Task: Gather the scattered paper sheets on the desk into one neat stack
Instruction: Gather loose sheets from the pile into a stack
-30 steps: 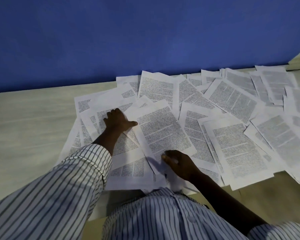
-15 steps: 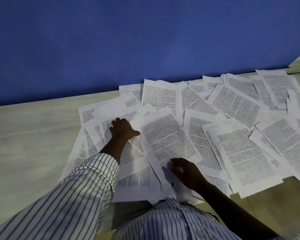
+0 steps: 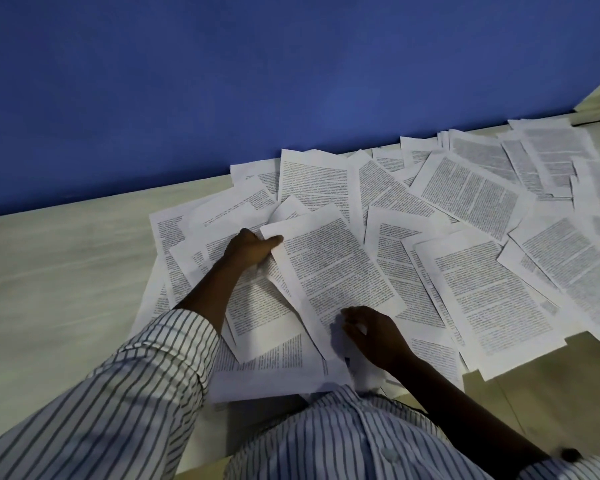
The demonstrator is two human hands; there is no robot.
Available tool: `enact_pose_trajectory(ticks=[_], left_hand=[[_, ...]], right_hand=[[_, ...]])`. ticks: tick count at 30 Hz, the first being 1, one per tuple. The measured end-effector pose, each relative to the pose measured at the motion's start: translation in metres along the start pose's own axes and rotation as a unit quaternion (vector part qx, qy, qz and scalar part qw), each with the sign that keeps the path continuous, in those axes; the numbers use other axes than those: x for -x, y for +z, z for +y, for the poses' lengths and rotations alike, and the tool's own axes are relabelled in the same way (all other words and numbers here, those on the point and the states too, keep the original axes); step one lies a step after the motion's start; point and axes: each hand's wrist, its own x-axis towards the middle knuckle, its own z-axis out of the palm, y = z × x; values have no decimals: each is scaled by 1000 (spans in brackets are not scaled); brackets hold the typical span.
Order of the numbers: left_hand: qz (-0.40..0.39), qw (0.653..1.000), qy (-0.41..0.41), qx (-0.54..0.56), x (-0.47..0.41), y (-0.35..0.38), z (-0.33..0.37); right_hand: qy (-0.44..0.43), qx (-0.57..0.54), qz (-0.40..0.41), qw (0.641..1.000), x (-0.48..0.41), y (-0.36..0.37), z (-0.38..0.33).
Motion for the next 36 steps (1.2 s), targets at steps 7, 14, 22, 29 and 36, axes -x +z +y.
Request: enact_pose_trajectory(ticks=[7,14,22,29,36], left_hand=[[-78,992,11,94,40,20,18],[-111,801,12,588,93,60,-15],[-39,953,27,299,123,120,-28],[-33,967,65,243,104,105,-12],[-90,964,24,250,104,124,-15]], right_hand=[[-4,0,6,1000,-1,2,0],[-5,-13,3,1000,0,1,2],[-30,-37,86,995,8,-14,9],[226,108,179,951,23,-64,90],[244,155,132,948,19,-80,110]])
